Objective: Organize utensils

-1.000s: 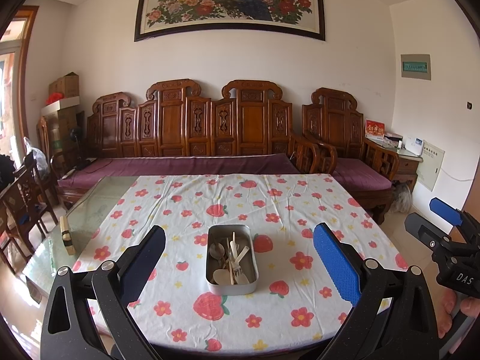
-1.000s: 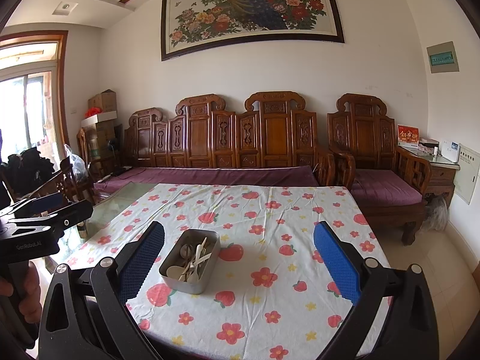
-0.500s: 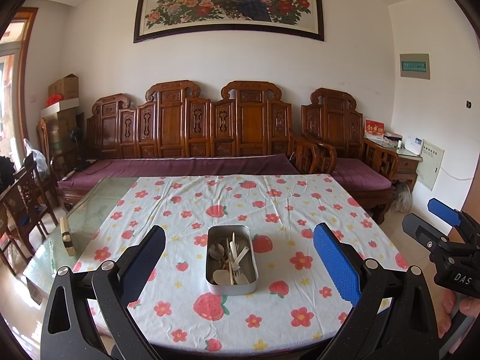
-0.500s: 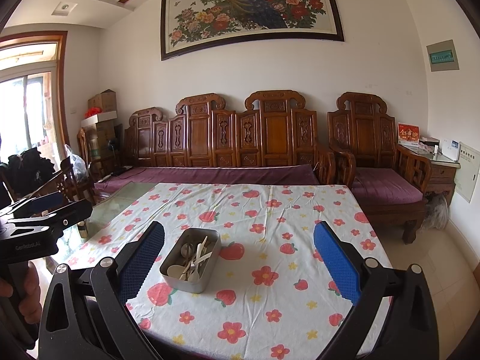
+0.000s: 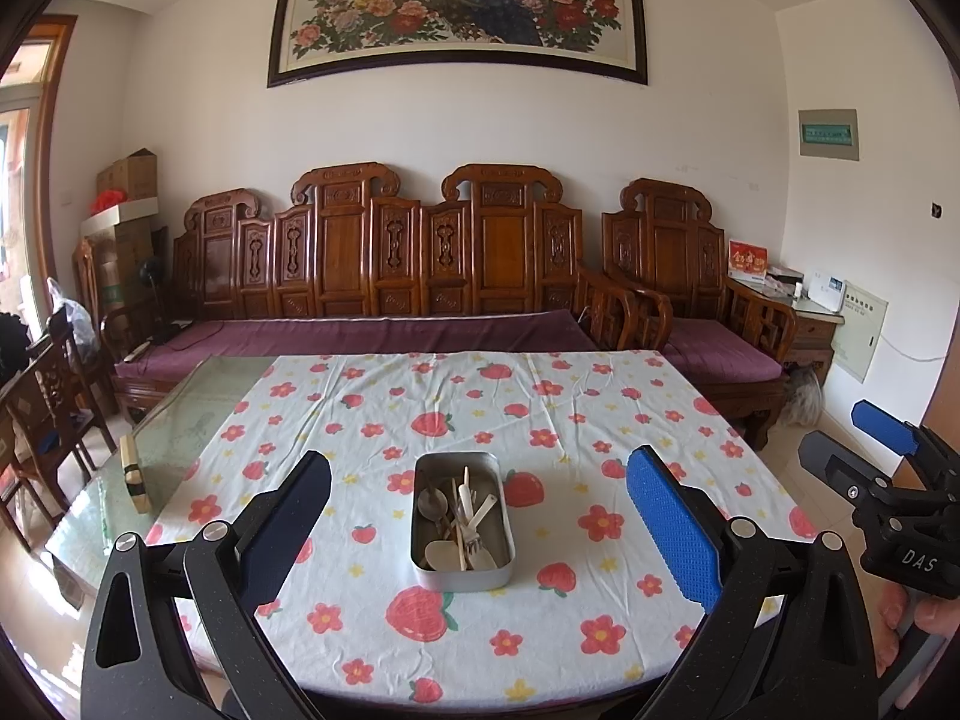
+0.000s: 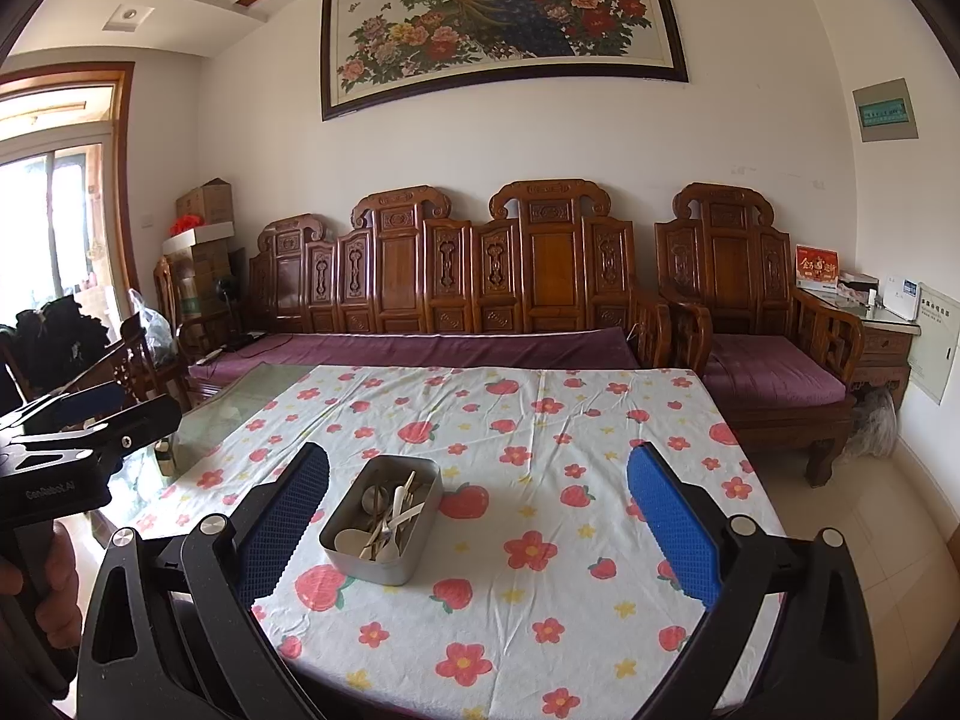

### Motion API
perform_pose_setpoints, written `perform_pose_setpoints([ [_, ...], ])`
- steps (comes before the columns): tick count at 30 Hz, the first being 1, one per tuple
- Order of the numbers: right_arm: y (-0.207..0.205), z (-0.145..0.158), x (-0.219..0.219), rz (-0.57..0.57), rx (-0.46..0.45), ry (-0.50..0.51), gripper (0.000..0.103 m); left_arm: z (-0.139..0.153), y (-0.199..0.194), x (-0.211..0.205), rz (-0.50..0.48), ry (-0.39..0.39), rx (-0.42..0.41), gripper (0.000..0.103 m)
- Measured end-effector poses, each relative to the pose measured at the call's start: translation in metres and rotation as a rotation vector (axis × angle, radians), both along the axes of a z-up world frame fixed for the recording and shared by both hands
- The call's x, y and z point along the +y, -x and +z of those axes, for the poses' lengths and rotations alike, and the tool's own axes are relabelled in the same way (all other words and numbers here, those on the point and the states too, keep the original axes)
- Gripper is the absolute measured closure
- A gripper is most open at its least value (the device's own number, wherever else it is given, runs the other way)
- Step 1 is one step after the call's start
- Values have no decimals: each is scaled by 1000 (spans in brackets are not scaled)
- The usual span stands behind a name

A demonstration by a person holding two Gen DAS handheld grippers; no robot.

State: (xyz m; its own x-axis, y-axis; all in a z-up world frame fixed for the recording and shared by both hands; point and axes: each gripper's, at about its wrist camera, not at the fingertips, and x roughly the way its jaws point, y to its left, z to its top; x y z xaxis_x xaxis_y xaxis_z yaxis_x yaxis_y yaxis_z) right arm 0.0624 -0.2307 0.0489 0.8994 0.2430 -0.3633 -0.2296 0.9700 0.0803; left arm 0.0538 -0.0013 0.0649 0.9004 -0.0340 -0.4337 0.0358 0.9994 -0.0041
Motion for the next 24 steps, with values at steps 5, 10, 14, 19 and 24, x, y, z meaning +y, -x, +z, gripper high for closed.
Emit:
perform_pose_setpoints([
  [5, 0, 0, 0, -1, -1, 0, 3, 0, 0, 0, 0, 0, 0, 8],
  [10, 0, 0, 0, 0, -1, -1, 3, 0, 0, 0, 0, 2, -1, 8],
  [14, 0, -1, 0, -2, -1, -1, 3, 0, 0, 0, -1, 1, 0, 8],
  [19, 1, -3, 1, -2, -2, -2, 3, -1, 1, 0, -1, 0, -1, 8],
  [24, 1, -3, 1, -3, -2, -4, 3, -1, 0, -1, -1, 0, -1, 8],
])
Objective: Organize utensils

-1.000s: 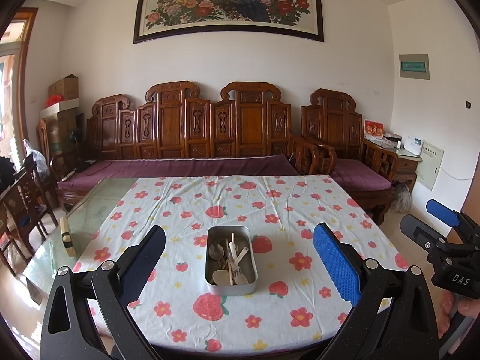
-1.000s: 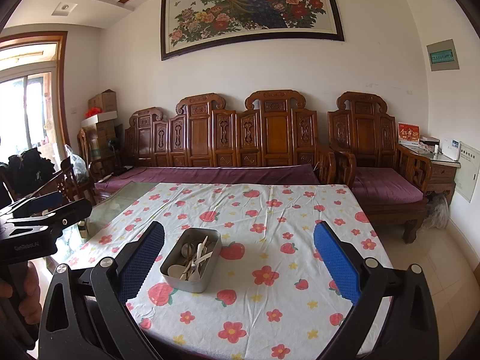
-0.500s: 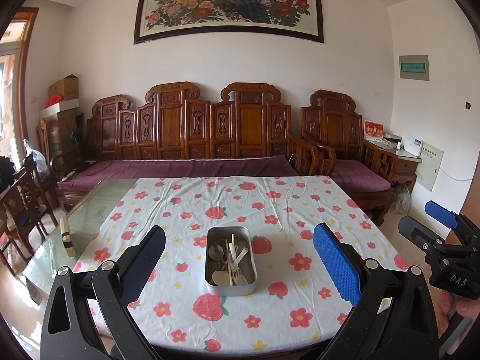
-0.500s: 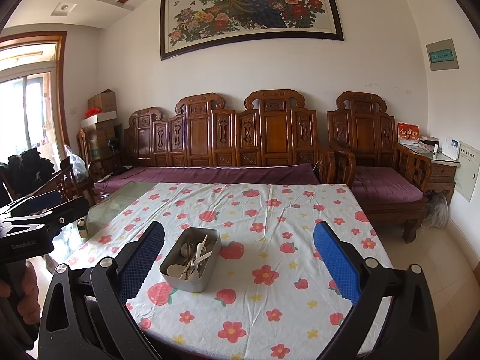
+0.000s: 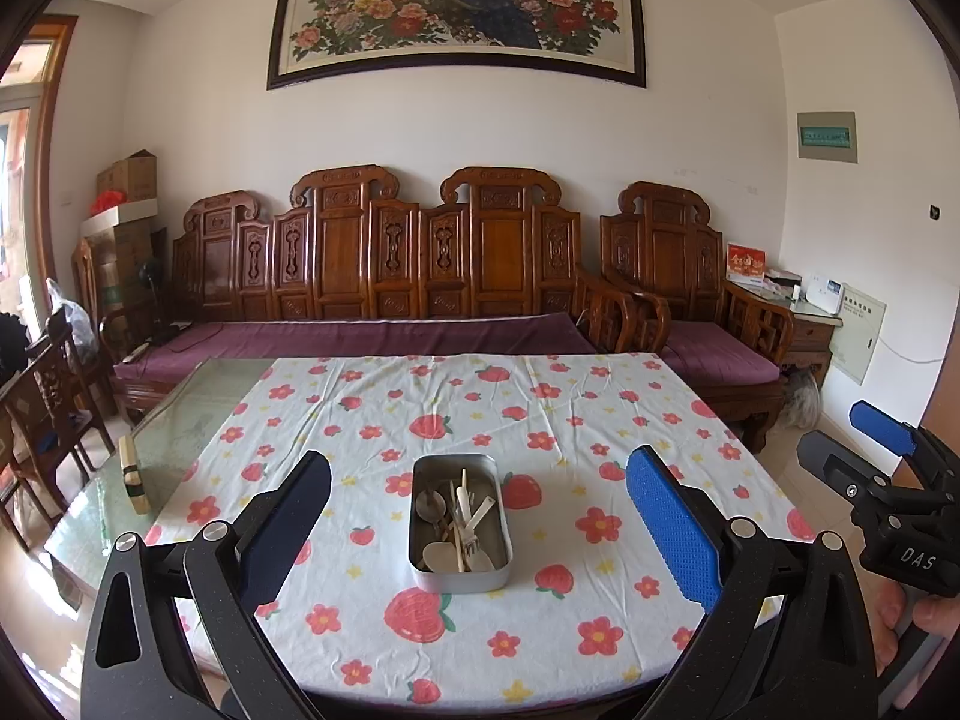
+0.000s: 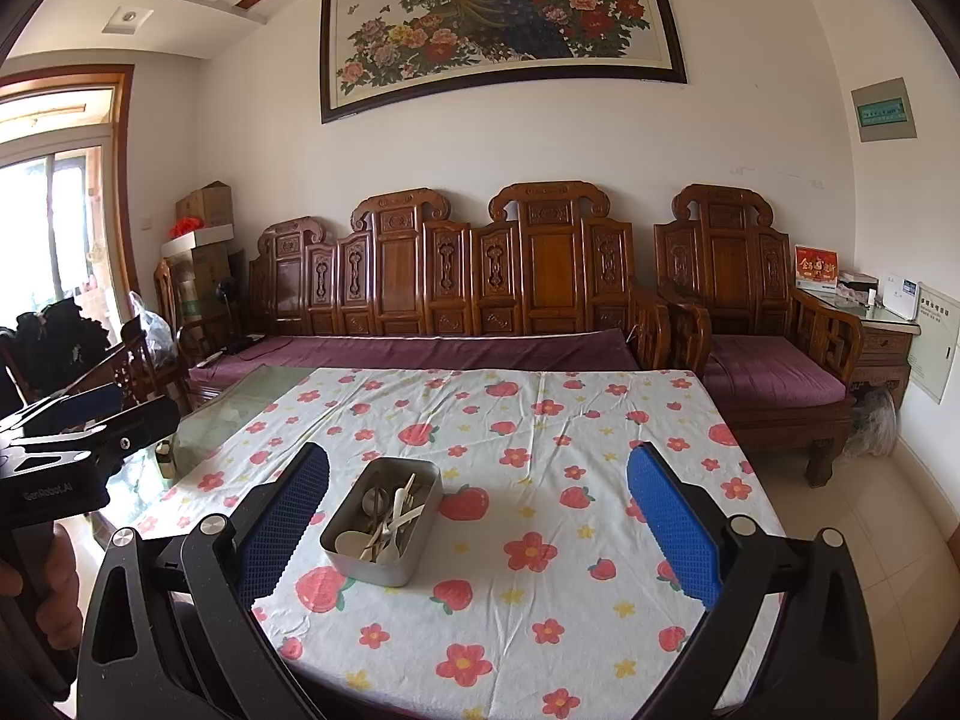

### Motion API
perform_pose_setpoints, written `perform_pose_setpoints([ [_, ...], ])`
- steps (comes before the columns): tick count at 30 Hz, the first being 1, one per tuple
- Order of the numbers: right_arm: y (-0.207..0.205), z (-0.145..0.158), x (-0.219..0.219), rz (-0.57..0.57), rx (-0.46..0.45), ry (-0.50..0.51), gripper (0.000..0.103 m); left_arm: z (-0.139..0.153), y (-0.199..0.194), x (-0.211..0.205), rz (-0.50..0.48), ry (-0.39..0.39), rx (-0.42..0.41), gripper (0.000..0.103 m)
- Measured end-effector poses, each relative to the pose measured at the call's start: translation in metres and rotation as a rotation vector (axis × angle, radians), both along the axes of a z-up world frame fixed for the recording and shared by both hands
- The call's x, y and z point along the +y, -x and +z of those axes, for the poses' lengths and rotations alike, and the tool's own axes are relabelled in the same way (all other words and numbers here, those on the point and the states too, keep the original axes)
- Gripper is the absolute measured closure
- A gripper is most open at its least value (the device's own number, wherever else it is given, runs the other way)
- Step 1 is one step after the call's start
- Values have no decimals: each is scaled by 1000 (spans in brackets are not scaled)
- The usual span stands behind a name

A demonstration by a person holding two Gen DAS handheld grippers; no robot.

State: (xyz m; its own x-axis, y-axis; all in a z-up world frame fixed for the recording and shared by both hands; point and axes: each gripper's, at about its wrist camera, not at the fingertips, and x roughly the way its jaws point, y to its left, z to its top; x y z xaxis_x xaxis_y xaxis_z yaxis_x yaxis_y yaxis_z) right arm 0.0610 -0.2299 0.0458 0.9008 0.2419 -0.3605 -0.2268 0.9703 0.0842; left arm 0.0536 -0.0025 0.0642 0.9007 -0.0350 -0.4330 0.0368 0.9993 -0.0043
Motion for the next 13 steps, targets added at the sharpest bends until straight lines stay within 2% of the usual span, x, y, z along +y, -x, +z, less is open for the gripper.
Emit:
perform_pose_setpoints([
  [13, 0, 0, 0, 0, 1, -1, 3, 0, 1, 0, -1, 1, -1, 8],
])
